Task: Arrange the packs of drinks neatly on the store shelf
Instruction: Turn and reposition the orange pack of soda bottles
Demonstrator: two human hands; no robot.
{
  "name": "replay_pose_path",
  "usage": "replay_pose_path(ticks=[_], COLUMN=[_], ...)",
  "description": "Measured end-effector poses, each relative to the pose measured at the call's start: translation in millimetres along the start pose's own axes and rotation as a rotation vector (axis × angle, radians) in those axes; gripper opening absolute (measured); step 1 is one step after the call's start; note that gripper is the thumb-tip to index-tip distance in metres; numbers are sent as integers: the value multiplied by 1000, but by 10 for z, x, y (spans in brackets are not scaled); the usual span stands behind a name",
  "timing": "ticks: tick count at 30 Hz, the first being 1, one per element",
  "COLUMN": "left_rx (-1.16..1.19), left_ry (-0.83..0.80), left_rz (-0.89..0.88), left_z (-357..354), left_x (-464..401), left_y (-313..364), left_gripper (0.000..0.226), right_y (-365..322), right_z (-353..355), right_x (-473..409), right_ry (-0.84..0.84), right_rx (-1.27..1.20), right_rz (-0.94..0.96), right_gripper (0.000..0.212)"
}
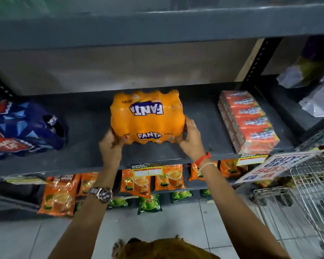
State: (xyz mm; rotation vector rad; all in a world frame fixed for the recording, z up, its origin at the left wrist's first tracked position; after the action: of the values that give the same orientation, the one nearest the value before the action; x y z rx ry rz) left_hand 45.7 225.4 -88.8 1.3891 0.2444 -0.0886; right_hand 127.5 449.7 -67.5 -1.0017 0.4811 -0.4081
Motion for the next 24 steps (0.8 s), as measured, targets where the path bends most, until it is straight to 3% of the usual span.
replay_pose_path(ticks=[4,6,8,10,13,15,21,24], left_rx=[82,124,129,153,153,166,113,143], left_ry=[223,320,326,254,59,11,-182,-281], left_rz=[70,98,86,103,149,189,306,249], left_z=[-105,-169,-243,-335,-458,-497,-498,-515], left_x=[259,466,649,731,727,713,375,42], left_y=[129,174,206,232,253,260,290,355], left_gripper=[53,50,40,38,52,55,89,74], right_y=[23,-25,-99,-156,-156,-100,-23,-79], right_z=[100,150,136,74,-31,-57,-75,-192], right_x=[-133,-281,-502,-707,-840,-792,-316,88], right_ry=[61,130,108,20,-145,-154,87,294], right_rx=[-382,-551,-571,-496,-367,-374,-447,-337], right_rz=[-144,-204,-224,-257,-274,-259,-123,-60], right_gripper=[64,61,58,52,48,50,34,35])
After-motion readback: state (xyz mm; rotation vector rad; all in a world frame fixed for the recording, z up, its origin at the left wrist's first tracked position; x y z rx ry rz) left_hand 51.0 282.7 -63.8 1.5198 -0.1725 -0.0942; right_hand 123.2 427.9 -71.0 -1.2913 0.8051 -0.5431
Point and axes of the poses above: each hand's wrist, its own x-axis away from the middle knuckle, its own z-axis out of the back of the hand, y = z × x, the point moved 1 cm from there along -x, towards the middle knuckle, and after that the axes turned 9 degrees about y, right-handed, at the moved point
